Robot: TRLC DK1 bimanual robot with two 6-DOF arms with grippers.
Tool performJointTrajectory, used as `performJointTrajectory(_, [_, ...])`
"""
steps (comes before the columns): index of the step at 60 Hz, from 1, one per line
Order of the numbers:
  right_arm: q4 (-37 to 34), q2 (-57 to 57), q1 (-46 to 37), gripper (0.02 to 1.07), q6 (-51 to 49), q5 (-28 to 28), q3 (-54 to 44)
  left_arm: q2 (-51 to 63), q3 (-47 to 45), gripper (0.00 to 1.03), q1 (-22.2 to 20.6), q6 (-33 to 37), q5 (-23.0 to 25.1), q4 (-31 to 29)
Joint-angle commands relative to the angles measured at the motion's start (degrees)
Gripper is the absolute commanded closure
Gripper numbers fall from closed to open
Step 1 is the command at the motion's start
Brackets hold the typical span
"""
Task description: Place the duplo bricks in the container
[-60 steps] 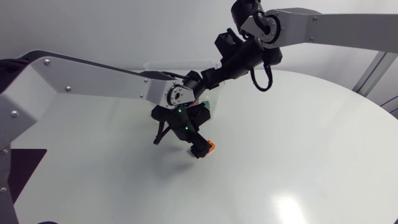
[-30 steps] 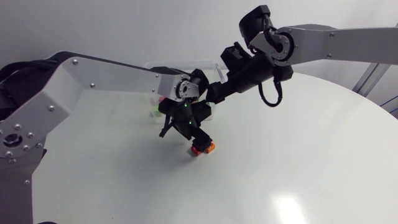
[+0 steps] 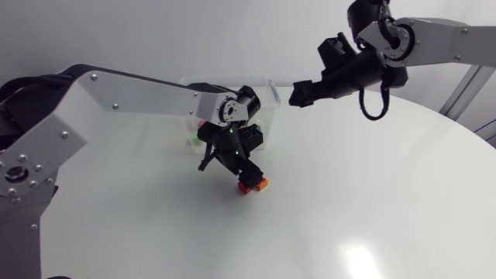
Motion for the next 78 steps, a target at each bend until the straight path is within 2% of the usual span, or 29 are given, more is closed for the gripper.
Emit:
performJointTrajectory(1, [0.4,0.1,-2.8,0.07,0.5,-1.1,-1.9,1.0,-0.6,0.27,-0.5,-1.5,-0.2,-0.2])
performJointTrajectory(5, [0.7,-0.8,-3.6,0.07,0.0,-1.3,-3.8,1.0,-0.4,0.27,-0.6,-1.6,-0.2,-0.2])
performJointTrajectory(19, [3.0,-5.5,-3.5,0.07,-0.5,-2.1,-11.9,3.1,1.3,0.45,-1.0,-2.4,-0.2,-1.8])
performJointTrajectory(54, [4.8,-12.3,-1.0,0.07,-0.9,-2.8,-23.2,6.0,5.4,0.53,-1.0,-3.1,-0.2,-4.8])
performJointTrajectory(59, [5.0,-12.9,-0.7,0.07,-0.9,-2.8,-24.1,6.5,5.7,0.57,-1.0,-3.3,-0.3,-4.8])
performJointTrajectory(61, [5.0,-13.2,-0.5,0.07,-0.8,-2.8,-24.3,6.9,5.7,0.63,-1.2,-3.3,-0.3,-4.8])
performJointTrajectory(78, [4.9,-14.5,1.9,0.07,-0.2,-2.7,-27.1,5.9,3.7,0.65,-1.7,-2.8,-0.3,-5.4])
